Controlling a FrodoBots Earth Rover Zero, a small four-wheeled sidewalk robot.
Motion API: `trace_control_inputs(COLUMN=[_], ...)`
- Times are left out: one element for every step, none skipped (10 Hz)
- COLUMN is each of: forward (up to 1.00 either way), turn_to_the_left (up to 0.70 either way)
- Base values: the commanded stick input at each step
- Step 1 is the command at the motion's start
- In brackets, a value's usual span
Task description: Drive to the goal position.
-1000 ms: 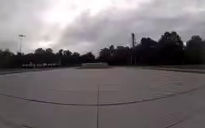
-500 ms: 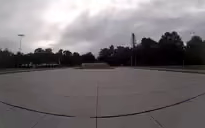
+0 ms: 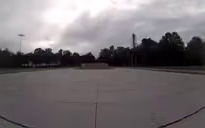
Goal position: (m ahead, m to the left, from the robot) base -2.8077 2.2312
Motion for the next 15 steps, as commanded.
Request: trace_control_inputs(forward=[0.7, 0.7, 0.7, 0.7, 0.7, 0.7, 0.7, 0.7, 0.7, 0.7, 0.7, 0.7, 0.7, 0.7, 0.7], turn_to_the_left=[0.0, 0.0, 0.0, 0.0, 0.0, 0.0, 0.0, 0.0, 0.0, 0.0, 0.0, 0.0, 0.0, 0.0, 0.0])
